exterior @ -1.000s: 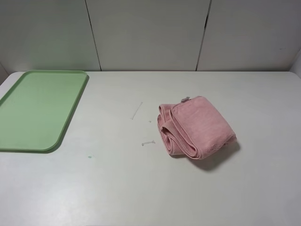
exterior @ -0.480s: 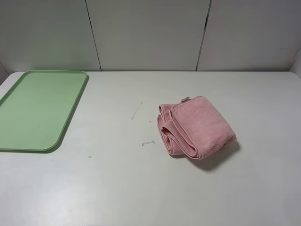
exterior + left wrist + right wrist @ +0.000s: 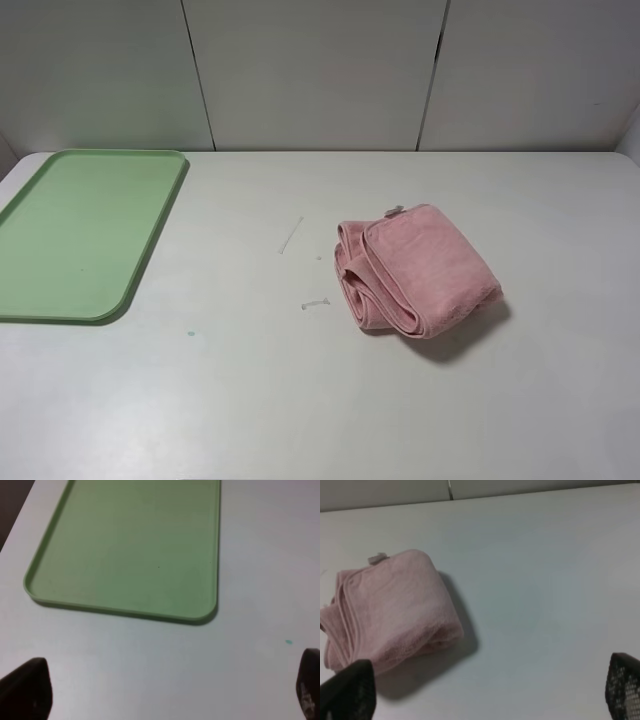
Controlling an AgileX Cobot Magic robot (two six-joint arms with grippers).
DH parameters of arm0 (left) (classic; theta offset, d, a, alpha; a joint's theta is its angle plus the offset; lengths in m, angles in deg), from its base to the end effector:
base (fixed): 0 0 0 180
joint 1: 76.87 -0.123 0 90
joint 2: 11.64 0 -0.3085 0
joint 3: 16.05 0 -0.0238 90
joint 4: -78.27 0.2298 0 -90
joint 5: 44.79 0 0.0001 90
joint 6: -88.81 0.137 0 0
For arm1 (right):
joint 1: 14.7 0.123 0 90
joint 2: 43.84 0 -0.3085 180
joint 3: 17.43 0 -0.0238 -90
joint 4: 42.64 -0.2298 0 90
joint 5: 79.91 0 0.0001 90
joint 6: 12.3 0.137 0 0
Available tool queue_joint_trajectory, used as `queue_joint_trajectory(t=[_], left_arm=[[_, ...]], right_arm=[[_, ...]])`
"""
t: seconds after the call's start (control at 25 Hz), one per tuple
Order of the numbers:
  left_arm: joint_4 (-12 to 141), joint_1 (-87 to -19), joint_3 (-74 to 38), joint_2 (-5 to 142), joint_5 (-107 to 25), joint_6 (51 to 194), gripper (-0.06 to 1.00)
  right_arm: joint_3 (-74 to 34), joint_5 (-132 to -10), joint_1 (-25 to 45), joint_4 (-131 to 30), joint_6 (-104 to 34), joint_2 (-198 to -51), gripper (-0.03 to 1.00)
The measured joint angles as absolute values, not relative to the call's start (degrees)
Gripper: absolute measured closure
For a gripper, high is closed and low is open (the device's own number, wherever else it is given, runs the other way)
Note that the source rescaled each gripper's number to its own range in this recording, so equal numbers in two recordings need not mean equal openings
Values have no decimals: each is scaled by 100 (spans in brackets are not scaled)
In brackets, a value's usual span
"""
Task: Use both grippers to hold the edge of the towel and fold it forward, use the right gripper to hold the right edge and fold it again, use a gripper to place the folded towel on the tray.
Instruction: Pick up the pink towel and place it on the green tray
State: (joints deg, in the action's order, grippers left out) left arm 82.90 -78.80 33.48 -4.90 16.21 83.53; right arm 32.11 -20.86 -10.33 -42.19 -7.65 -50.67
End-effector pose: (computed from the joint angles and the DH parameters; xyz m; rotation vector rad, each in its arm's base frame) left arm -0.0073 0.0094 0.2441 -0.1325 2.0403 0.0602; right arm -0.0044 -0.0013 0.2479 0.0051 2.0156 0.0908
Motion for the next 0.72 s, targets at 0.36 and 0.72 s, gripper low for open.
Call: queue_joint_trajectory(t=[0.36,0.72], left_arm=[[8290,-7880,3348,-490,1621,8353,-4],[8290,-7665,3348,-490,1621,8353,-4]], right_arm=[[3211,-2086,-1033,-4219,-765,-5067,-3],[3211,-2086,-1033,-4223,-765,-5067,-3]])
